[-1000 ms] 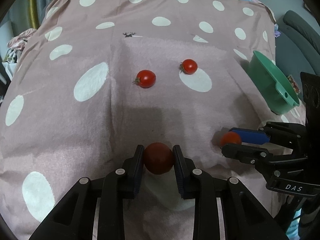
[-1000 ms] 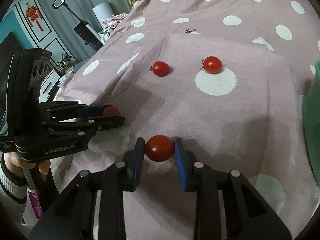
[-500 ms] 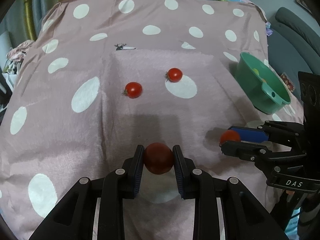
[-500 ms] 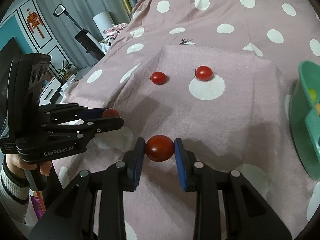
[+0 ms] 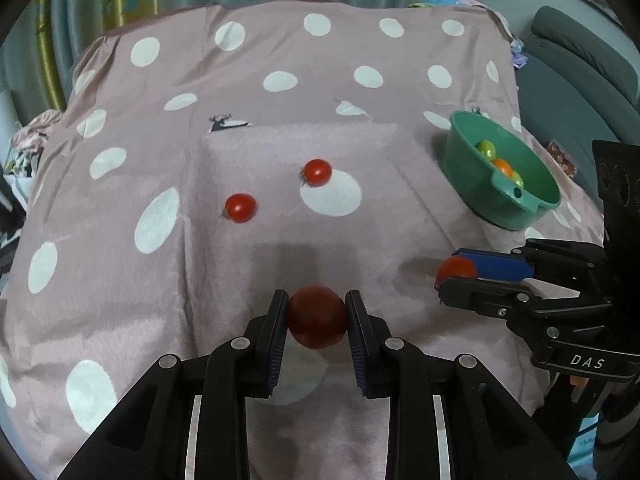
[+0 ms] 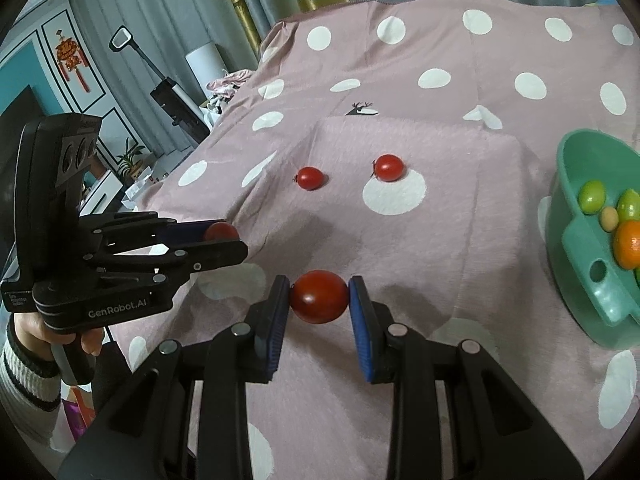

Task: Organize fruits
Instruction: 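Carry the cherry tomatoes in both tools over the green basin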

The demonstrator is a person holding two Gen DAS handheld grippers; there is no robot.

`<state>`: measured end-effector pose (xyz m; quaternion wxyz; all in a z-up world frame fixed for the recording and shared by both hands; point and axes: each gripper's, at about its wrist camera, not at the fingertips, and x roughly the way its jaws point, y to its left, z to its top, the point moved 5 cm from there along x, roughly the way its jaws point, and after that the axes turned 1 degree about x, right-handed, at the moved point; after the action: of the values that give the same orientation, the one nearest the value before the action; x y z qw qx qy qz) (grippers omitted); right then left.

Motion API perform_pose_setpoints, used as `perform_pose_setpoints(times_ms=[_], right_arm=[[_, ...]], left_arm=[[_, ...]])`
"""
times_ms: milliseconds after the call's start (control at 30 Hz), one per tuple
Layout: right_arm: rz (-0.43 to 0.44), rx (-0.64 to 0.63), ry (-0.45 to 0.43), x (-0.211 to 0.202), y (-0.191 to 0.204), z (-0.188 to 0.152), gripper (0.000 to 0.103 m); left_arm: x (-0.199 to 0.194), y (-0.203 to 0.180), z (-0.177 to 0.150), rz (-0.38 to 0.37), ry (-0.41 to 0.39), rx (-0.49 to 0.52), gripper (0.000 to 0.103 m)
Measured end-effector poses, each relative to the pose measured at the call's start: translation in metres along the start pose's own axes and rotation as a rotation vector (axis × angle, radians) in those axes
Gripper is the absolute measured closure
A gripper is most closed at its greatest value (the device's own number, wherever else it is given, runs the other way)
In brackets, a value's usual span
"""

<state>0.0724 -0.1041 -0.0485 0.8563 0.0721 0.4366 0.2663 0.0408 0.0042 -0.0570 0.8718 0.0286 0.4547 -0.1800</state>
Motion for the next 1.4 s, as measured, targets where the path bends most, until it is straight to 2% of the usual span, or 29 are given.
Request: perform_pose_setpoints(times_ms=[633,1400], right_arm=[[-0.019,0.049,-0.091,-0.035,-0.026,0.001,0.073],[-0.117,0.167,-0.217,-0.09,-0.093,-0.003,0.073]], left_arm=[[-0.005,-0.046,0.027,-0.018,-0.03,0.095,0.074],[0.012,-0.12,0.072,-0.082,-0.056,0.243,0.074]])
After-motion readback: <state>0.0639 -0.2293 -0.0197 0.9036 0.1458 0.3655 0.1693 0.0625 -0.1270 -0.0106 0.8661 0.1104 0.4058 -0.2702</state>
